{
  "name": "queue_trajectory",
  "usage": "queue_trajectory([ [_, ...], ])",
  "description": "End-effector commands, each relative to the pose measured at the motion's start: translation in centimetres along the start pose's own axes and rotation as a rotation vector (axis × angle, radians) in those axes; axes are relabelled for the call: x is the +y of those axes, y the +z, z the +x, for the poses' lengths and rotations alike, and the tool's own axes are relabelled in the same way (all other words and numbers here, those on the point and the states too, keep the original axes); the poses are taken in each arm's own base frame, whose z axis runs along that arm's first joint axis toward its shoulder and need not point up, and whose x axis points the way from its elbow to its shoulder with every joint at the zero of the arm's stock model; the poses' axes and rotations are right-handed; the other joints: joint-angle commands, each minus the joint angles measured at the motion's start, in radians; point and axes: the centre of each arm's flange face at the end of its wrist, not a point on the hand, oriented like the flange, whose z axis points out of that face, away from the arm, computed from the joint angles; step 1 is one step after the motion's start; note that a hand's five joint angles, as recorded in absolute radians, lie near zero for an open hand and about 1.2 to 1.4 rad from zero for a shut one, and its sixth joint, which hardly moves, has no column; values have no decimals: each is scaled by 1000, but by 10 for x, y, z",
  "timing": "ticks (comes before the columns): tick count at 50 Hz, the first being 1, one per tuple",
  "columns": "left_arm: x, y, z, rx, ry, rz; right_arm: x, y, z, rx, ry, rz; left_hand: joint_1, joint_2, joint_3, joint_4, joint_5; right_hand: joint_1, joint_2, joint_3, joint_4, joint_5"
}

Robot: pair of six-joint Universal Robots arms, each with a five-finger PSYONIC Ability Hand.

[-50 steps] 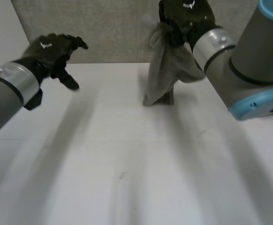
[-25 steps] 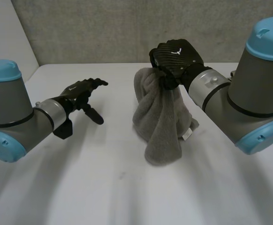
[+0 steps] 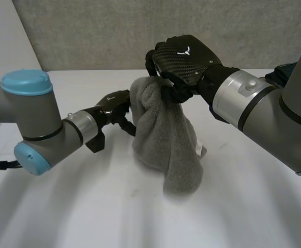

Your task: Fold the laundry.

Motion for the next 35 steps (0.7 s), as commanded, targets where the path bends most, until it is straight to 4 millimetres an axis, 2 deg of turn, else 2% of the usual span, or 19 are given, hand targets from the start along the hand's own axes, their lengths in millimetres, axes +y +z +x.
queue_trajectory([
  [1, -23, -2, 2, -31, 18, 36, 16, 4, 22, 93, -42, -47, 624, 702, 702, 696, 700, 301, 225, 214, 202, 254],
  [4, -50, -5, -10, -111, 50, 115, 28, 12, 41, 166, -70, -68, 624, 702, 702, 696, 700, 301, 225, 214, 202, 254],
  [5, -72, -9, -15, -161, 79, 178, 31, 20, 54, 217, -98, -62, 624, 702, 702, 696, 700, 301, 225, 214, 202, 254],
  [7, -94, -13, -17, -194, 114, 244, 30, 29, 65, 270, -129, -38, 624, 702, 702, 696, 700, 301, 225, 214, 202, 254],
  [8, -106, -15, -16, -204, 132, 276, 28, 32, 71, 300, -146, -22, 624, 702, 702, 696, 700, 301, 225, 214, 202, 254],
  [9, -127, -19, -11, -209, 169, 335, 20, 40, 84, 367, -179, 28, 624, 702, 702, 696, 700, 301, 225, 214, 202, 254],
  [13, -170, -32, 12, -188, 263, 465, -4, 51, 113, 530, -228, 177, 624, 702, 702, 696, 700, 301, 225, 214, 202, 254],
  [16, -192, -41, 24, -203, 323, 543, -13, 55, 119, 598, -236, 261, 624, 702, 702, 696, 700, 301, 225, 214, 202, 254],
  [18, -196, -45, 24, -227, 341, 568, -11, 56, 115, 604, -230, 272, 624, 702, 702, 696, 700, 301, 225, 214, 202, 254],
  [20, -201, -49, 22, -267, 370, 590, 1, 57, 105, 587, -224, 260, 624, 702, 702, 696, 700, 301, 225, 214, 202, 254],
  [22, -195, -47, 20, -286, 386, 575, 11, 54, 96, 562, -220, 229, 624, 702, 702, 696, 700, 301, 225, 214, 202, 254],
  [26, -154, -41, 3, -326, 403, 435, 46, 40, 77, 504, -220, 103, 624, 702, 702, 696, 700, 301, 225, 214, 202, 254],
  [27, -133, -40, -6, -339, 407, 364, 65, 34, 67, 468, -220, 35, 624, 702, 702, 696, 700, 301, 225, 214, 202, 254],
  [30, -100, -40, -12, -332, 417, 266, 98, 22, 49, 402, -214, -84, 624, 702, 702, 696, 700, 301, 225, 214, 202, 254],
  [31, -79, -40, -15, -314, 424, 203, 118, 13, 35, 349, -210, -157, 624, 702, 702, 696, 700, 301, 225, 214, 202, 254],
  [34, -46, -40, -16, -275, 432, 116, 143, -1, 15, 259, -203, -263, 624, 702, 702, 696, 700, 301, 225, 214, 202, 254],
  [35, -25, -41, -17, -249, 430, 59, 154, -8, 4, 207, -201, -315, 624, 702, 702, 696, 700, 254, 178, 167, 155, 207],
])
